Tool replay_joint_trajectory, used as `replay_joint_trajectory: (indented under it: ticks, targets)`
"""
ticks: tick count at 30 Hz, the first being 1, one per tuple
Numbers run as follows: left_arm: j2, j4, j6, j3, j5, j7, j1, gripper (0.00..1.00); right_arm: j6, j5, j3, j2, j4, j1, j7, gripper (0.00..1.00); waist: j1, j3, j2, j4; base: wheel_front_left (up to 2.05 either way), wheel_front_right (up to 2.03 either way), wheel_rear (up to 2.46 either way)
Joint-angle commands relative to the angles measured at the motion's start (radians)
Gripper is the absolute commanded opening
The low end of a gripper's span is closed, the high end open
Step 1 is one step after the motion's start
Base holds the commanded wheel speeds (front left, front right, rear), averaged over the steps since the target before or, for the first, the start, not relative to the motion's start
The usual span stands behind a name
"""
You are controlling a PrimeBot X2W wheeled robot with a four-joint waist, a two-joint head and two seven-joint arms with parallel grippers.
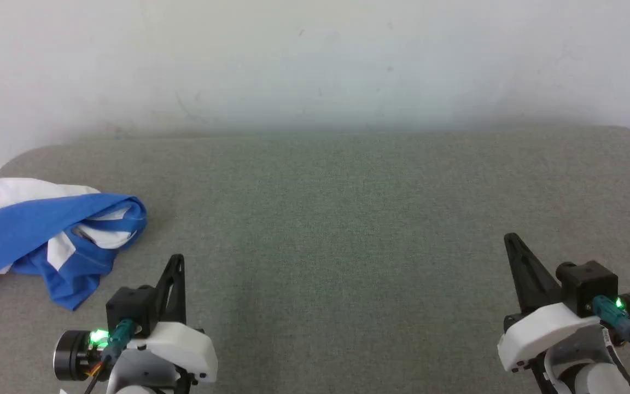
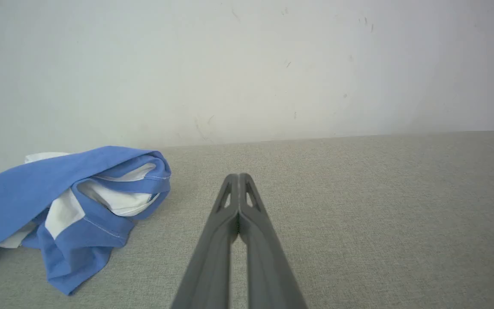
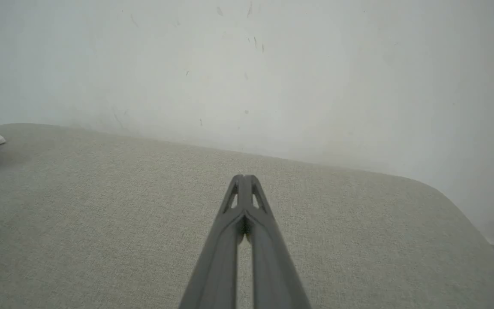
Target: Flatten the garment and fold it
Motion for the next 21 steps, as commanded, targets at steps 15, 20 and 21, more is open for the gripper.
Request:
replay_joint_trajectory:
  ticks: [15,20,21]
  targets:
    - [-0.002,-0.005,-0.001,0.004,0.007,0.0,-0.012,0.0,-0.002,-0.007,0.0,0.004,-0.006,0.008,0.0,0.0,0.0,0.0,0.0,0.0,0.0,0.0,0.0]
    - [-0.002,-0.005,-0.001,0.004,0.007,0.0,-0.012,0.0,-0.002,-0.007,0.0,0.004,-0.006,0.008,0.0,0.0,0.0,0.0,0.0,0.0,0.0,0.0,0.0]
    - [-0.002,-0.005,-0.001,0.004,0.007,0.0,-0.012,0.0,-0.002,-0.007,0.0,0.004,-0.006,0.008,0.0,0.0,0.0,0.0,0.0,0.0,0.0,0.0,0.0]
